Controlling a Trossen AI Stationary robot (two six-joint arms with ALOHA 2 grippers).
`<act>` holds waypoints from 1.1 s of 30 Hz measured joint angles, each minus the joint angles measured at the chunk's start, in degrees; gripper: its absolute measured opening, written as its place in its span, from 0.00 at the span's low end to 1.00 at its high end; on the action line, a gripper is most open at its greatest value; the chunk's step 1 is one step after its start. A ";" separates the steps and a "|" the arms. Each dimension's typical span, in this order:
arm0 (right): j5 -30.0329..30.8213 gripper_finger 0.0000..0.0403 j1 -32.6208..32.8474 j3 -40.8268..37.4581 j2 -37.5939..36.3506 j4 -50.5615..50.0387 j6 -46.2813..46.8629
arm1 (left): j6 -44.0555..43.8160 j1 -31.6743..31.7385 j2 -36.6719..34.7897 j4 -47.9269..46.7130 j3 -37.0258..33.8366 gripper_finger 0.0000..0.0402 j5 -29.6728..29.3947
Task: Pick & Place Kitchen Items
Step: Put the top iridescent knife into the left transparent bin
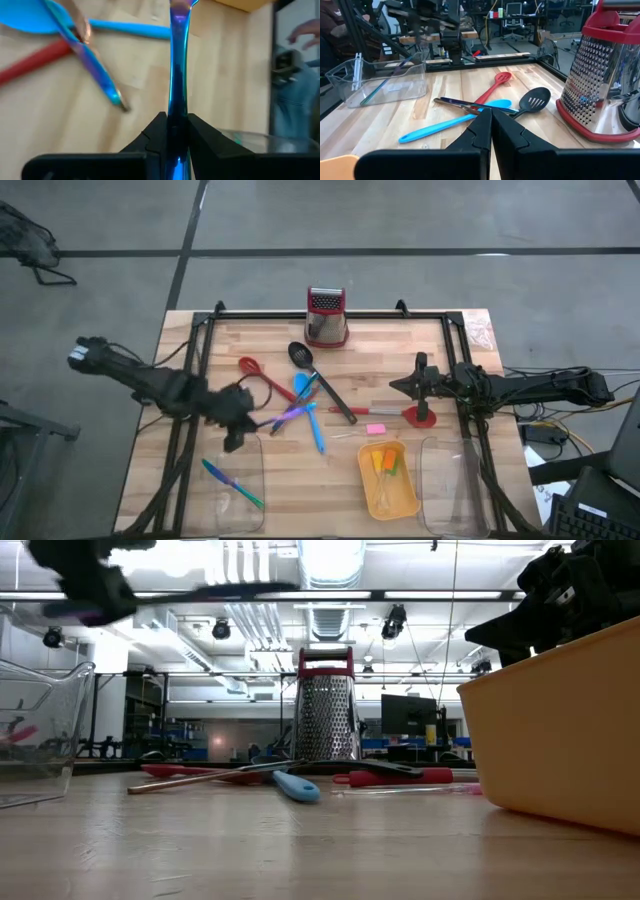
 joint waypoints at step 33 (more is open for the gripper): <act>0.00 0.02 0.01 0.00 0.00 -0.02 0.00 | 13.25 -43.41 7.76 -10.89 -0.02 0.14 -23.92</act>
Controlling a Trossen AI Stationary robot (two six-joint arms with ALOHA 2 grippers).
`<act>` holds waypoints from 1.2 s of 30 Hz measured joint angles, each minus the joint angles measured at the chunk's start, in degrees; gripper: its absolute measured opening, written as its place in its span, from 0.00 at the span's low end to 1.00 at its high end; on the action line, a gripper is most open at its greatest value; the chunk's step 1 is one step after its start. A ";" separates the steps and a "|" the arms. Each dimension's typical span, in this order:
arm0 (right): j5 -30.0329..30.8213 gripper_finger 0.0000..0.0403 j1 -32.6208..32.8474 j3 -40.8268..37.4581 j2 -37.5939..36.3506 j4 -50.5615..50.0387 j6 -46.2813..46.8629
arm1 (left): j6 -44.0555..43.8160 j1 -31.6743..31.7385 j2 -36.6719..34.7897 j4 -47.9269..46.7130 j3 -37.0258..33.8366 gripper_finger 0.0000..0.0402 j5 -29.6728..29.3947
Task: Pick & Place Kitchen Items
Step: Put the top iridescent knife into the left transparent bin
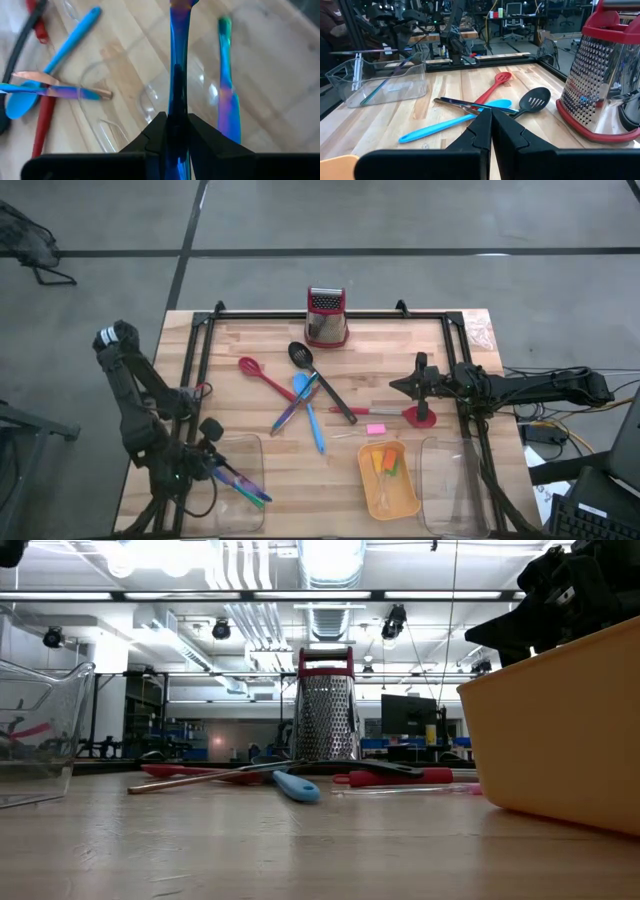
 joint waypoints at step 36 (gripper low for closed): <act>-0.02 0.02 0.00 0.00 0.00 0.02 0.00 | -5.01 -0.15 2.30 1.14 0.00 0.29 -0.97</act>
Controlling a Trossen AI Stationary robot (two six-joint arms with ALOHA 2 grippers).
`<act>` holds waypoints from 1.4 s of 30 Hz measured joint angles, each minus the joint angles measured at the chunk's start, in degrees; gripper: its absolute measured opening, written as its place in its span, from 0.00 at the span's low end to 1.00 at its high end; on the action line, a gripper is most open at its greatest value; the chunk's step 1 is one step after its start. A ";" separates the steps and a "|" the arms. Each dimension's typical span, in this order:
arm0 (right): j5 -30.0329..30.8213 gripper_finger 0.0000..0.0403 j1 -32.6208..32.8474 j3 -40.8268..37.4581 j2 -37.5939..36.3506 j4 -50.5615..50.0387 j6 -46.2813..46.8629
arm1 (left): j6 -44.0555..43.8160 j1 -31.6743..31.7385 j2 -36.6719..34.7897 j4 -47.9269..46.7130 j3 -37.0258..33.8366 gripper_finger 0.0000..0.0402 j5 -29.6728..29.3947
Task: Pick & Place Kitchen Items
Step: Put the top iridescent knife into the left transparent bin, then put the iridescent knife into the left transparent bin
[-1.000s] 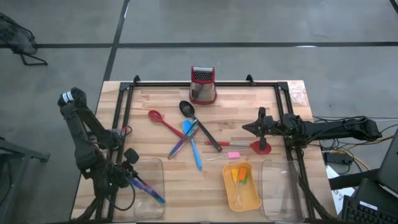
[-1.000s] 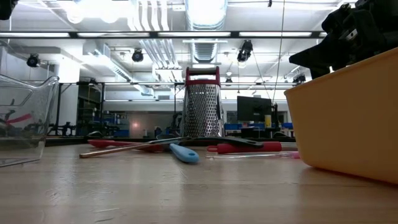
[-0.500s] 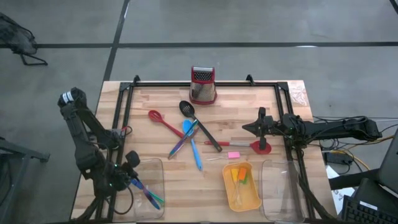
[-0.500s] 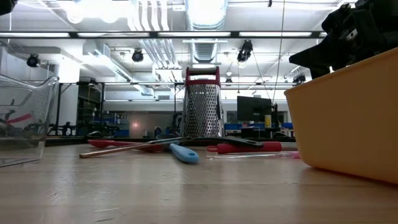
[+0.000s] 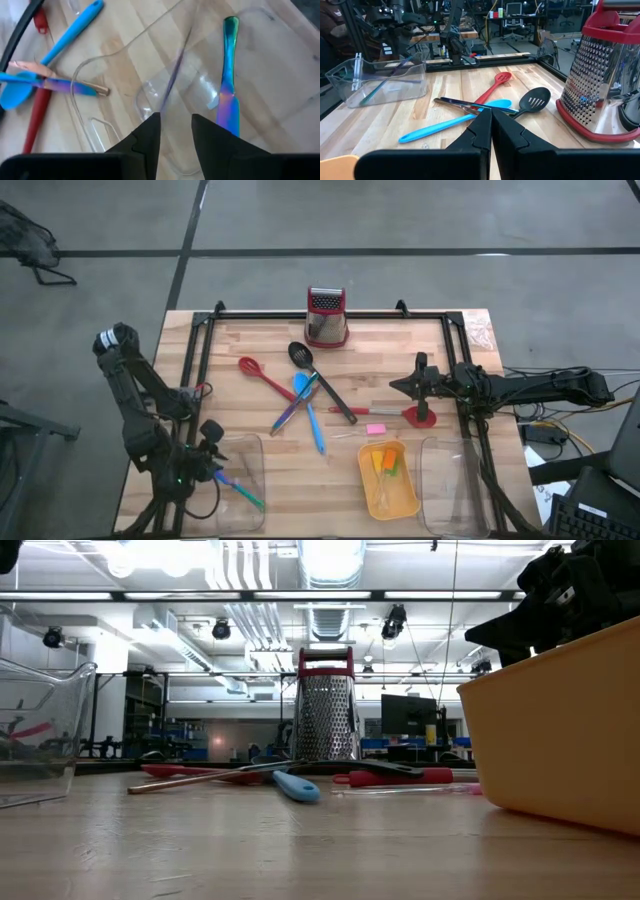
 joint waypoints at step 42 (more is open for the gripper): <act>0.02 0.02 0.00 0.00 0.00 -0.02 0.00 | -7.02 38.35 -0.04 18.48 0.00 0.30 -13.88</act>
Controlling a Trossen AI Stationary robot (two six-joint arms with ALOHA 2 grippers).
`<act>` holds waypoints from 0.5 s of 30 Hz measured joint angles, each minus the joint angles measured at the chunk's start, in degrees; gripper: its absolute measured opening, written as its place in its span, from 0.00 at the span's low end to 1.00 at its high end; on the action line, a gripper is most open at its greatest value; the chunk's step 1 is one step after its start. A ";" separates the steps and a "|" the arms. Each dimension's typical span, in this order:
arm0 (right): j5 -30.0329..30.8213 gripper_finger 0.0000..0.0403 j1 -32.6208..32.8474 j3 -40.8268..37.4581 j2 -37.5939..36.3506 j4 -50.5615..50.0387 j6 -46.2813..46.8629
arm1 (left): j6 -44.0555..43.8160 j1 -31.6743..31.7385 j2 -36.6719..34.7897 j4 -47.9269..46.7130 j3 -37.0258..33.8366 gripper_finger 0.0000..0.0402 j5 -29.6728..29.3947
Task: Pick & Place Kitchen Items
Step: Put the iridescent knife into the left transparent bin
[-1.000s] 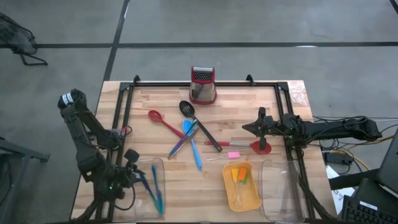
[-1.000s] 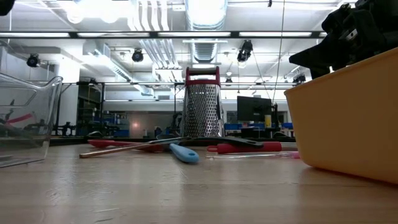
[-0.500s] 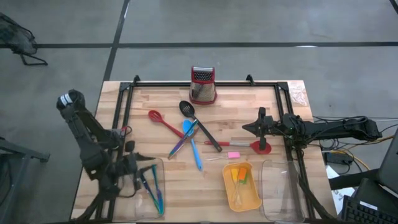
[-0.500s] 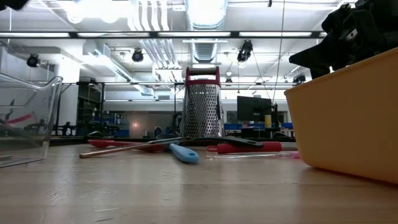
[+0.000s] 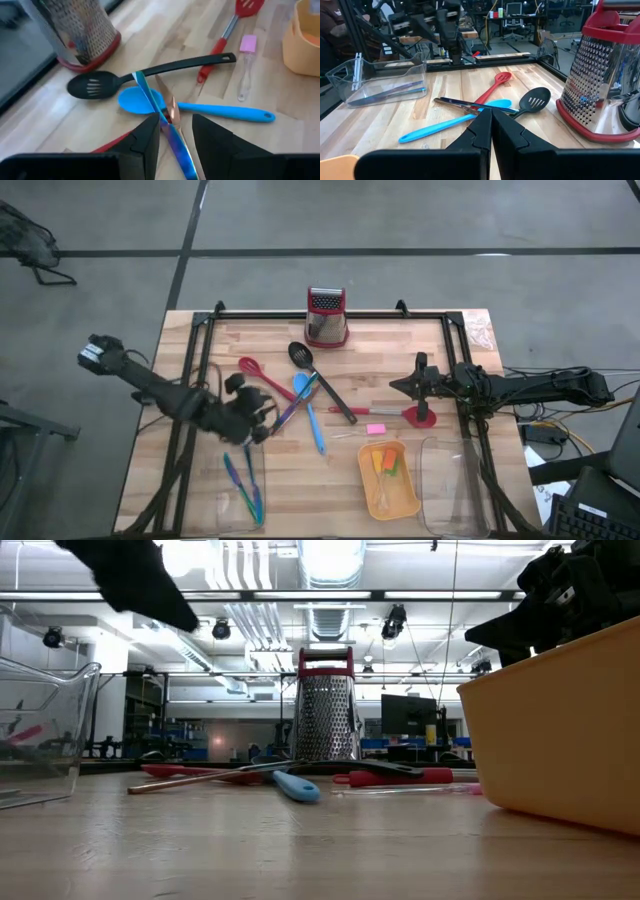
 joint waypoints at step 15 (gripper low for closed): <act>-0.01 0.02 -0.02 0.00 0.00 0.01 0.00 | 11.12 21.60 0.04 21.73 -11.24 0.30 23.76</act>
